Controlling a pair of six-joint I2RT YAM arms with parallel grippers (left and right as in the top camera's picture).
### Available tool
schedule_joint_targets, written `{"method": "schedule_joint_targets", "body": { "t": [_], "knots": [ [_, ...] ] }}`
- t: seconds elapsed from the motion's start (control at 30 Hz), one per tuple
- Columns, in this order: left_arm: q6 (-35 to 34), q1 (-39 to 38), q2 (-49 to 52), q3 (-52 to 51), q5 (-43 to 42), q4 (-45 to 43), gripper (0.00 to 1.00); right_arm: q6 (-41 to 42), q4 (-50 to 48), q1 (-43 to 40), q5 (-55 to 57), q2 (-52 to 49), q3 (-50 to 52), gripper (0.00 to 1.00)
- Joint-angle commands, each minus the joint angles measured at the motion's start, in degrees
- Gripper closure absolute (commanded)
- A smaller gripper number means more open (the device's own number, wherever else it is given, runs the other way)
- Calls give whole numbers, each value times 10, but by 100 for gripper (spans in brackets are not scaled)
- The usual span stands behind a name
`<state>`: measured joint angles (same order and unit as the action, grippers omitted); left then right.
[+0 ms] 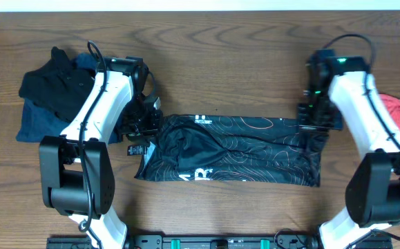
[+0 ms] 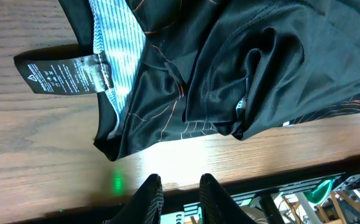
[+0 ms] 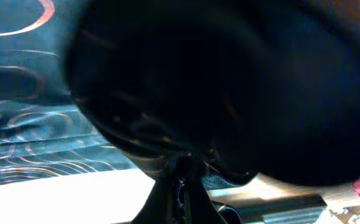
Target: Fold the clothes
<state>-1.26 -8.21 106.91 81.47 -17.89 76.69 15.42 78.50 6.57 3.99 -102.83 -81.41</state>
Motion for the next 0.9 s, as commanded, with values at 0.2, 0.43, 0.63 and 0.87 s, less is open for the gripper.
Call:
{"method": "schedule_joint_targets", "body": {
  "t": [0.2,0.43,0.63,0.87],
  "knots": [
    [4,1,-6,12,-5,3,76,84,-60,114,-21,5,25,99],
    [4,1,-6,12,-5,3,76,90,-92,174,-22,-2,26,83],
    [4,1,-6,12,-5,3,76,38,-110,205,-74,-4,26,60],
    [4,1,-6,12,-5,3,75,97,-87,172,42,-3,25,65]
  ]
}}
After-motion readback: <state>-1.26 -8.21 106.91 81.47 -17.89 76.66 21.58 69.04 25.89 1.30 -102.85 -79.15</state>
